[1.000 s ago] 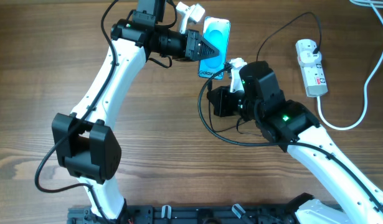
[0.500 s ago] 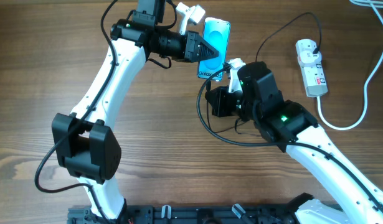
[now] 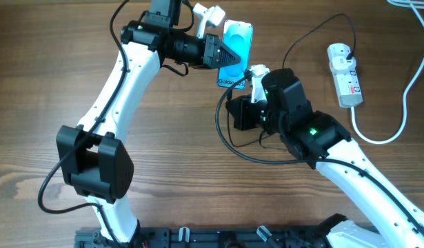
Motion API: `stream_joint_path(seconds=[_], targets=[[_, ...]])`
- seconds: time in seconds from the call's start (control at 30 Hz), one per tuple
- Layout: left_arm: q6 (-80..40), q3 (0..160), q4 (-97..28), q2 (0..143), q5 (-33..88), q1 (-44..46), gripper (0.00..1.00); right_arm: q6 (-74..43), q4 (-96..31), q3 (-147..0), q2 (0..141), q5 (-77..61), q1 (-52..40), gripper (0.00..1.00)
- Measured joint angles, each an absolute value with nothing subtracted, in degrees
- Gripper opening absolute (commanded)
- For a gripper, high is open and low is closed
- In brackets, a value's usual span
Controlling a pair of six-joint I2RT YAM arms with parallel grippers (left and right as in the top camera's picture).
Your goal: Plug charger to phone and switch on socket
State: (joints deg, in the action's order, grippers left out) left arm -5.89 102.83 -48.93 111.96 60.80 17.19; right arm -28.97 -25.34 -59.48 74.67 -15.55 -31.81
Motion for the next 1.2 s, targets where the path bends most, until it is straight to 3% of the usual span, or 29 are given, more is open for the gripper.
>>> stream_joint_path(seconds=[1.03, 1.2], targets=[[-5.37, 103.66, -51.2, 111.96, 60.23, 16.71, 0.04, -22.65, -23.49, -59.37, 74.7, -14.7, -32.4, 0.05], [-5.15, 103.83, -51.83, 111.96, 60.03, 16.56, 0.04, -23.09, -21.71, -59.4, 74.7, -13.1, -32.36, 0.2]])
